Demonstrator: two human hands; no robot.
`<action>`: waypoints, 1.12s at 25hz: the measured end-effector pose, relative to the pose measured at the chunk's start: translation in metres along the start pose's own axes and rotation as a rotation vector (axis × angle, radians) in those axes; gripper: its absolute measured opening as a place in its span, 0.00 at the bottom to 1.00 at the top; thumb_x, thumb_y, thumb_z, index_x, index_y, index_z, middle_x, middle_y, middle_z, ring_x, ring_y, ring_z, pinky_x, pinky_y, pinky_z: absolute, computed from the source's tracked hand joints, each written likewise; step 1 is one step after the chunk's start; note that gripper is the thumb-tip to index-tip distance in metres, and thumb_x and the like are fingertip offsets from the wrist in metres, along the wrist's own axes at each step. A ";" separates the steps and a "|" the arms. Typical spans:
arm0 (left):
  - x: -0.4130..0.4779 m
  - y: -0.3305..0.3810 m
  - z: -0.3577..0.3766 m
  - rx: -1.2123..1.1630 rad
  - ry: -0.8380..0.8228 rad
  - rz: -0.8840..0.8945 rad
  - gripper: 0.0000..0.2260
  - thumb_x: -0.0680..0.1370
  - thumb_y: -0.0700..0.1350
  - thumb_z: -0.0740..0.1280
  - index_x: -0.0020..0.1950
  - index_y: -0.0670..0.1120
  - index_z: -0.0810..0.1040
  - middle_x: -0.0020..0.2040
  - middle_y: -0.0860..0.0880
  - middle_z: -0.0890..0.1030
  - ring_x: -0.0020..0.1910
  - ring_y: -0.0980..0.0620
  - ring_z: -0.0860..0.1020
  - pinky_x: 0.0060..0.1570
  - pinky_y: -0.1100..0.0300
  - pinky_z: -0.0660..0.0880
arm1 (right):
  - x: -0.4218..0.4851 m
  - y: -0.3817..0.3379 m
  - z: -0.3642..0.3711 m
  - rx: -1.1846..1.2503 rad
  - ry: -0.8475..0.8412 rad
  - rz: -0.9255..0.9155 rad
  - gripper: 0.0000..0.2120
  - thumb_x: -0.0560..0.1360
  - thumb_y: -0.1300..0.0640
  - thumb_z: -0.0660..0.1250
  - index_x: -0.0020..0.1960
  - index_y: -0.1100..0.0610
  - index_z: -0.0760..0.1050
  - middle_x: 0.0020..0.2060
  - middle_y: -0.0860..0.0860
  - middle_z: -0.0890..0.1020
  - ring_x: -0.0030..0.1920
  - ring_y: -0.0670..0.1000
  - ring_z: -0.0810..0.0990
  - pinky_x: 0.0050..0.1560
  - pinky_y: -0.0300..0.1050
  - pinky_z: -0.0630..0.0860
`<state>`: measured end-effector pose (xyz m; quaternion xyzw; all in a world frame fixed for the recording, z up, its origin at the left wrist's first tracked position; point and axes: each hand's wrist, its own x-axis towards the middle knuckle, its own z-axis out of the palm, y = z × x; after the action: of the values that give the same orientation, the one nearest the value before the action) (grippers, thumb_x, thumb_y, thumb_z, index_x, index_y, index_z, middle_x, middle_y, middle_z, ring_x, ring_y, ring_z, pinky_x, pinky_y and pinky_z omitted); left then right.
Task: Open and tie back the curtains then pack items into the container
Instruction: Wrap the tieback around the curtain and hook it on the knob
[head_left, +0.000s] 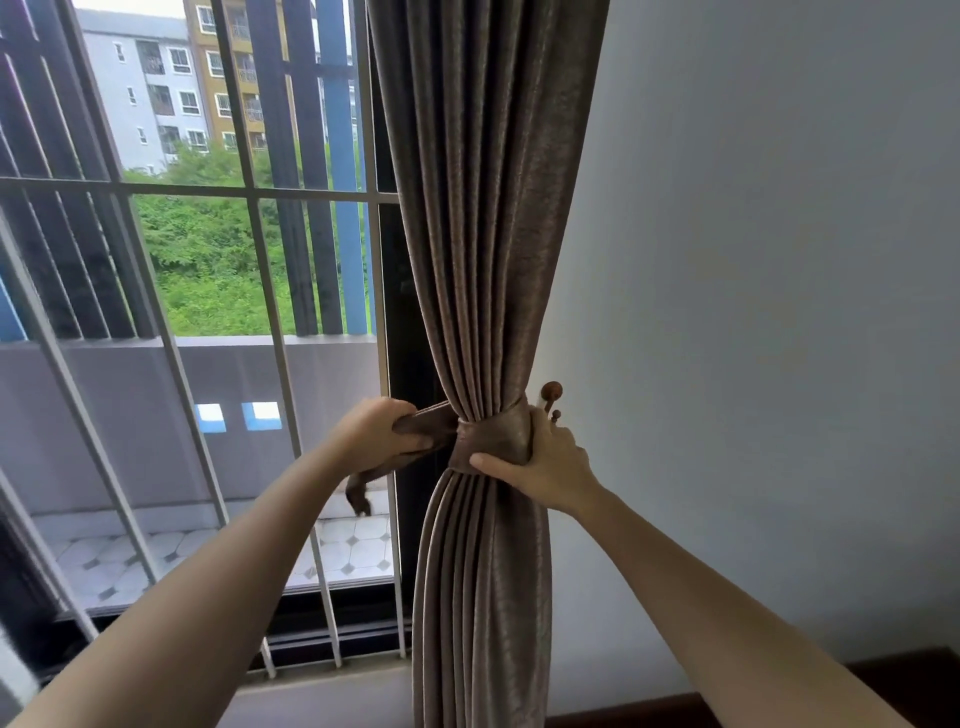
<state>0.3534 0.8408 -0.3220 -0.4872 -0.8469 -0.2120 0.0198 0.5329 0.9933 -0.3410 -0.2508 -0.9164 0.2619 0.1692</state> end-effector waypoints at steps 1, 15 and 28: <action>-0.005 -0.005 -0.004 0.007 0.044 0.016 0.09 0.73 0.50 0.70 0.40 0.46 0.77 0.32 0.51 0.76 0.33 0.49 0.75 0.31 0.61 0.67 | -0.007 0.002 0.003 0.008 0.045 -0.036 0.48 0.61 0.25 0.62 0.72 0.50 0.56 0.68 0.51 0.69 0.67 0.55 0.69 0.66 0.60 0.68; -0.063 0.082 0.012 -0.141 0.105 0.248 0.10 0.77 0.48 0.66 0.41 0.42 0.75 0.29 0.56 0.72 0.28 0.60 0.73 0.31 0.72 0.67 | -0.019 0.003 -0.020 0.426 -0.204 -0.163 0.29 0.62 0.58 0.60 0.62 0.45 0.72 0.65 0.53 0.72 0.66 0.51 0.70 0.68 0.54 0.69; -0.035 0.080 0.011 -0.271 0.110 0.131 0.08 0.76 0.40 0.64 0.41 0.42 0.81 0.34 0.49 0.83 0.33 0.59 0.81 0.39 0.72 0.74 | -0.014 0.002 -0.007 0.178 -0.022 -0.346 0.29 0.63 0.54 0.67 0.64 0.55 0.71 0.50 0.52 0.77 0.51 0.49 0.76 0.51 0.35 0.73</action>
<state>0.4407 0.8513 -0.3136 -0.5274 -0.7744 -0.3492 0.0141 0.5475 0.9895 -0.3391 -0.0708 -0.9209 0.3115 0.2233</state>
